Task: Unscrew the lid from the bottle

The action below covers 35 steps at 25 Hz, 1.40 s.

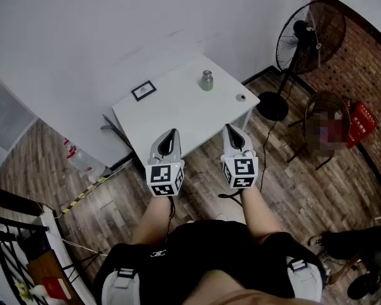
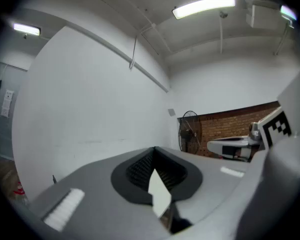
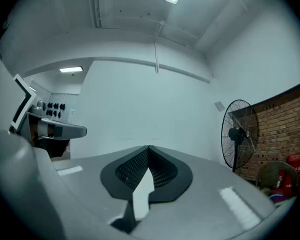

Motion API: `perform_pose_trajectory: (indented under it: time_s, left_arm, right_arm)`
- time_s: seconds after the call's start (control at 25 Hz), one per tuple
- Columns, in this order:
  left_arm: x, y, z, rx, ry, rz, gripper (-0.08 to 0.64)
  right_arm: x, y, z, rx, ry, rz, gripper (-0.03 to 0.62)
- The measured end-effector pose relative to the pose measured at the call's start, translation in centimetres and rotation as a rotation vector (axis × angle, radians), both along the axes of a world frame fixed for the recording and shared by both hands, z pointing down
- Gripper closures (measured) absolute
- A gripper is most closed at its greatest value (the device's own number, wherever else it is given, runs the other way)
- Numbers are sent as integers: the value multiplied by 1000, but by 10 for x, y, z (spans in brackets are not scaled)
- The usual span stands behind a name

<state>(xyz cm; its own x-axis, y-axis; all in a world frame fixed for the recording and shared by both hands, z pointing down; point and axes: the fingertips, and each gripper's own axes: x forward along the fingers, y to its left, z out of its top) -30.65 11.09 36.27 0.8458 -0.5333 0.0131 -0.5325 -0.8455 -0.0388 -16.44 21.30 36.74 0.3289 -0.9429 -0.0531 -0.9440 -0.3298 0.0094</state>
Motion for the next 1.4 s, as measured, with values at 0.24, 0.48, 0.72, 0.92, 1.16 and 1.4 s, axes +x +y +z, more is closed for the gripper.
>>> perform_pose_trajectory:
  time_s: [0.24,0.48,0.72,0.92,1.16,1.4]
  left_arm:
    - [21,10,5,-12,-1,20,506]
    - [44,23,10,-12,-2,25,506]
    - [67,38,12,-10,2,6,506]
    - [77,40,19,-26,-9,-1,506]
    - [97,30,20,-2,-20,23,506]
    - [129,5,26,4,-26,48,506]
  right_arm:
    - [19,14,-2,37,-22,25,591]
    - [41,25,-1,44,-18,26,591]
    - [56,35,-3,50,-8,-13,591]
    - [64,32,-2,49,-15,-43,591]
    - [80,18,-3,76,-19,-37,591]
    - [109,-11,10,64,-44,-24,591]
